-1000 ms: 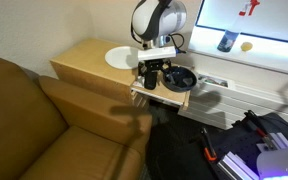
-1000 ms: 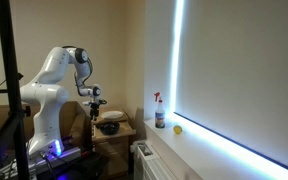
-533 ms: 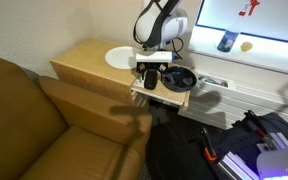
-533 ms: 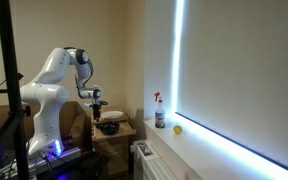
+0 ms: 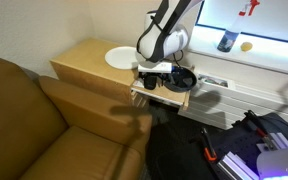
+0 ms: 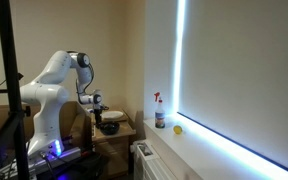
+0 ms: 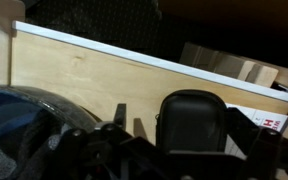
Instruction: Take the board eraser out of the drawer and put it on the plate
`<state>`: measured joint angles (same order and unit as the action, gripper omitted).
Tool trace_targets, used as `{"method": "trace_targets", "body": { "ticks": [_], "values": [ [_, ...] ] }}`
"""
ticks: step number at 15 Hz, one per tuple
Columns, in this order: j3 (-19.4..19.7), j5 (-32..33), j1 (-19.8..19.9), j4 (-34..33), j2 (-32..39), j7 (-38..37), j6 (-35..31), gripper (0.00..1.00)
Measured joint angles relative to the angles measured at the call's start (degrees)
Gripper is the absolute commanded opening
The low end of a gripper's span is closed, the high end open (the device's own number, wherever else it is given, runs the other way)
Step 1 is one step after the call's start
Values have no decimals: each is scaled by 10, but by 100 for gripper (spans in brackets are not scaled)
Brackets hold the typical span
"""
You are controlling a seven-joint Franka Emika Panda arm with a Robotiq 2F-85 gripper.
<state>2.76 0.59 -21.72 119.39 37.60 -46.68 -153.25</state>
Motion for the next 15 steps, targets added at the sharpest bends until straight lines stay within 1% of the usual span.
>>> {"method": "trace_targets", "body": {
  "ticks": [4, 9, 12, 13, 14, 15],
  "values": [
    [5, 0, -1, -4, 7, -3, -4, 100],
    [15, -1, -2, -12, 28, -26, -46, 100],
    [15, -1, -3, -14, 30, -26, -47, 100],
    [15, -1, -3, -14, 30, -26, -47, 75],
    [15, -1, -3, -14, 30, -26, -47, 73],
    [15, -1, -3, -14, 30, -26, -47, 66]
  ]
}}
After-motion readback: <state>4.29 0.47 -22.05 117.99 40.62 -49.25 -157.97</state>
